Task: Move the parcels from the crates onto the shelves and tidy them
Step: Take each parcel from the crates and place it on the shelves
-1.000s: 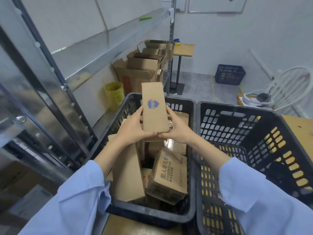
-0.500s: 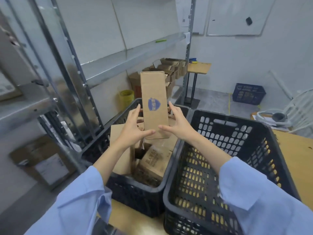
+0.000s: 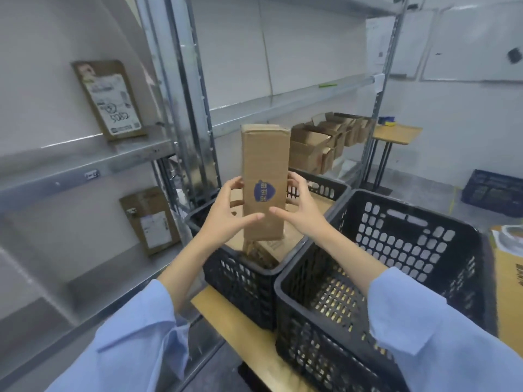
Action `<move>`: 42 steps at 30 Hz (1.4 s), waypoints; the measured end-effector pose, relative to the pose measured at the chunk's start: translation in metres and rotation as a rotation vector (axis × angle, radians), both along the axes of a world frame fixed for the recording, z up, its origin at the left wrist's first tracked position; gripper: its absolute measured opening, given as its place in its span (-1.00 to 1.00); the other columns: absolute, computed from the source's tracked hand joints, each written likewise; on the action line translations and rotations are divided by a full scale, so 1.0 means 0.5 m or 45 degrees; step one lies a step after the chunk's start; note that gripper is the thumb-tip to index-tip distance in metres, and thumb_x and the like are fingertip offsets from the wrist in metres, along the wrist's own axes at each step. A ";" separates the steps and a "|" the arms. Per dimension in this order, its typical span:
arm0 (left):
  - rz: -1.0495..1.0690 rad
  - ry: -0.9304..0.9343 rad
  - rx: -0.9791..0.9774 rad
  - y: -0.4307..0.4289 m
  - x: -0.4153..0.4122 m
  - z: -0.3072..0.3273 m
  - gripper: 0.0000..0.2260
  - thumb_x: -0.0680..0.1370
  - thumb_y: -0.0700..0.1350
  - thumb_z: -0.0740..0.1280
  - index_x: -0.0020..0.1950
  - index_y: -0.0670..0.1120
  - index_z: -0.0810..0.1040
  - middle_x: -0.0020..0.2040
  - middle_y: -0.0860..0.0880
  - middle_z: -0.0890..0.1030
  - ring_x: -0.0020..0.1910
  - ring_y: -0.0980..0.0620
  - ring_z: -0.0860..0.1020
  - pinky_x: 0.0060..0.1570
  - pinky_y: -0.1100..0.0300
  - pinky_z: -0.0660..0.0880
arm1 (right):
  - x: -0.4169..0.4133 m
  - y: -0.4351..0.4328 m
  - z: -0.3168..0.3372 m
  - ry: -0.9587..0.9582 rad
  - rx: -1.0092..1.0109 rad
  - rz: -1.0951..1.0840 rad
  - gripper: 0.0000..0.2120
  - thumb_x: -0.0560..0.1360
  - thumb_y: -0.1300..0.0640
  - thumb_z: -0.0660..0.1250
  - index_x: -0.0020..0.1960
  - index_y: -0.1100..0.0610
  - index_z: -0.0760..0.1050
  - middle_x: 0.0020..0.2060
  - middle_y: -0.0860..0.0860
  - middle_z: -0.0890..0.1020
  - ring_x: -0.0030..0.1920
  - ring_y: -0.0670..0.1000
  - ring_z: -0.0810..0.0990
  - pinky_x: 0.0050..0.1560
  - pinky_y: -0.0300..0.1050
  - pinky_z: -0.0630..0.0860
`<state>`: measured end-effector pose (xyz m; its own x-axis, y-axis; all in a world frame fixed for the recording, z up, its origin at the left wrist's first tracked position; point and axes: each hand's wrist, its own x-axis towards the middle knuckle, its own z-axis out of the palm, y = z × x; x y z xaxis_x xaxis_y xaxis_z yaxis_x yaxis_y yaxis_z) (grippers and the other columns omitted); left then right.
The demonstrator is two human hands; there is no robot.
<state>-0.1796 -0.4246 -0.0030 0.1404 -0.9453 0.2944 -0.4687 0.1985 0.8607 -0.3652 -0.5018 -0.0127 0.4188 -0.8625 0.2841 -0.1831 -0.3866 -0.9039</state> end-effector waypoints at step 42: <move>1.006 -0.044 -0.095 1.086 0.306 0.019 -0.13 0.34 0.04 0.59 0.54 0.04 0.22 0.45 0.08 0.37 0.38 0.18 0.39 0.32 0.28 0.40 | 0.525 0.826 0.045 0.082 -0.146 1.304 0.04 0.26 -0.22 0.58 0.56 -0.16 0.06 0.49 -0.10 0.29 0.45 -0.09 0.33 0.45 -0.02 0.35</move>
